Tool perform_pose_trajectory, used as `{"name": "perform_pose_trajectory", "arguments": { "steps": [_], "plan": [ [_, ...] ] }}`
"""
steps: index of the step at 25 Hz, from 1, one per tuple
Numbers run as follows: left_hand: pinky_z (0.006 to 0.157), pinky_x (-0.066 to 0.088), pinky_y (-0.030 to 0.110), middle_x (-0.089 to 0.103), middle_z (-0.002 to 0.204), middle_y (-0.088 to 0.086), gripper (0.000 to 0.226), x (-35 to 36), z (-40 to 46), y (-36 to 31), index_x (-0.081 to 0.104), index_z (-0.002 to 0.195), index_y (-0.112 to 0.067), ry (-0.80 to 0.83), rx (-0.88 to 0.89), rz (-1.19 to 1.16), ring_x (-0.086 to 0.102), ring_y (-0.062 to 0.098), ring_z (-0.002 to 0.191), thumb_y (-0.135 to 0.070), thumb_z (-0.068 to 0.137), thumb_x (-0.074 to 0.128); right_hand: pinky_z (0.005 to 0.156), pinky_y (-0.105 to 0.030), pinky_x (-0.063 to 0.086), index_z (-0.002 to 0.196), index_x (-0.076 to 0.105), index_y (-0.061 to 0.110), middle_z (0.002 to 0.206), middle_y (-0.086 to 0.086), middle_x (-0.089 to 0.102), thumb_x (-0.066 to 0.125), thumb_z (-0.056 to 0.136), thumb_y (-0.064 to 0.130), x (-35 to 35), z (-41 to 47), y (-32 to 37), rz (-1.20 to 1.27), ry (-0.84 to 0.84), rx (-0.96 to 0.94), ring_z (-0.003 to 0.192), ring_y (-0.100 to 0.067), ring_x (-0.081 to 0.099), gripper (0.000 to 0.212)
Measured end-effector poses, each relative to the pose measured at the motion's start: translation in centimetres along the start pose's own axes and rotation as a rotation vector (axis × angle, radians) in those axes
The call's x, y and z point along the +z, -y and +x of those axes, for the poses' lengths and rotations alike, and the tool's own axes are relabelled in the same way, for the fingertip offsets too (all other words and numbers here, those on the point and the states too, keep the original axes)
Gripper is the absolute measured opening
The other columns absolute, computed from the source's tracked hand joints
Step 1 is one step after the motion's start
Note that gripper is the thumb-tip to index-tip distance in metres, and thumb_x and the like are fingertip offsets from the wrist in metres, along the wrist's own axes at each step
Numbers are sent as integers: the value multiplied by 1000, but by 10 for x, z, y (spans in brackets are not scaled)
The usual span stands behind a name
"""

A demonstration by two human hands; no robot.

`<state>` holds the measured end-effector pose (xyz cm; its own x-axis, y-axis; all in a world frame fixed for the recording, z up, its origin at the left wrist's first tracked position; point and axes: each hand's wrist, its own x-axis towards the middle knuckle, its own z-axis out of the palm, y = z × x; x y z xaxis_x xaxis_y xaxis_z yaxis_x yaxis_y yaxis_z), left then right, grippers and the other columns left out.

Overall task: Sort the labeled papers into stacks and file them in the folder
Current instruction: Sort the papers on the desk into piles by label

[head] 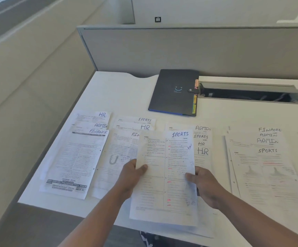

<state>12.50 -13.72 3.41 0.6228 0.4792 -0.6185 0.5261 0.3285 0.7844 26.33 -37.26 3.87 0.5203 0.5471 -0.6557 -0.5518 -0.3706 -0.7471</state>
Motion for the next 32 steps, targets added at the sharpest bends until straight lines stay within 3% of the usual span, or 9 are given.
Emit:
{"name": "perform_pose_trajectory", "arguments": {
  "steps": [9, 14, 20, 25, 26, 27, 28, 29, 32],
  "plan": [
    [91, 60, 44, 80, 110, 8, 30, 65, -20, -10, 67, 119, -14, -107, -1, 54, 76, 24, 98, -38, 100, 70, 95, -54, 58, 122, 71, 14, 114, -5, 79, 53, 107, 11, -75, -4, 13, 38, 4, -34, 103, -28, 76, 23],
    [86, 64, 49, 81, 109, 6, 17, 26, -8, -22, 72, 117, -12, -91, 1, 8, 79, 28, 98, -11, 103, 65, 96, -56, 58, 120, 71, 9, 112, -8, 79, 54, 107, 10, -36, 19, 33, 2, 96, -45, 104, -31, 76, 22],
    [79, 62, 41, 81, 99, 0, 16, -68, 38, -30, 73, 103, -23, -294, 71, 132, 77, 26, 94, -11, 103, 63, 96, -47, 60, 119, 70, 4, 112, -13, 78, 56, 105, 10, 49, 76, 63, -1, 148, -20, 105, -32, 75, 20],
    [83, 62, 46, 79, 106, 6, 15, -131, 91, -34, 71, 104, -21, -350, 13, 38, 75, 31, 98, -10, 104, 61, 86, -41, 56, 120, 65, 8, 110, -14, 69, 51, 98, 7, 102, 130, 77, -115, -220, -31, 92, -25, 65, 26],
    [89, 61, 52, 78, 109, 8, 14, -136, 100, -33, 71, 106, -19, -328, -21, 7, 75, 34, 101, -9, 104, 61, 85, -41, 54, 127, 62, 5, 116, -18, 66, 47, 97, 6, 108, 139, 81, -167, -284, -24, 97, -27, 64, 33],
    [93, 59, 57, 78, 111, 10, 14, -139, 107, -31, 71, 107, -18, -310, -54, -9, 74, 35, 103, -9, 104, 61, 85, -40, 52, 132, 58, 1, 123, -21, 63, 44, 96, 5, 113, 146, 84, -196, -328, -25, 126, -44, 52, 38],
    [96, 57, 59, 78, 113, 10, 14, -140, 113, -29, 71, 110, -17, -295, -74, -7, 73, 37, 105, -9, 104, 61, 82, -38, 49, 133, 57, 1, 123, -22, 61, 41, 96, 4, 116, 153, 87, -200, -350, -33, 96, -10, 42, 41],
    [99, 56, 60, 77, 114, 10, 14, -142, 118, -27, 71, 113, -15, -283, -84, -1, 72, 37, 107, -9, 104, 61, 79, -37, 48, 132, 58, 5, 120, -19, 63, 40, 96, 4, 121, 157, 91, -194, -358, -38, 100, -27, 63, 40],
    [103, 54, 61, 76, 118, 11, 22, -144, 128, -23, 68, 124, -9, -258, -88, 4, 71, 38, 111, -10, 103, 62, 77, -38, 55, 120, 58, 19, 105, -6, 65, 44, 99, 3, 125, 166, 98, -70, -348, -29, 87, -24, 64, 30]
  ]
}}
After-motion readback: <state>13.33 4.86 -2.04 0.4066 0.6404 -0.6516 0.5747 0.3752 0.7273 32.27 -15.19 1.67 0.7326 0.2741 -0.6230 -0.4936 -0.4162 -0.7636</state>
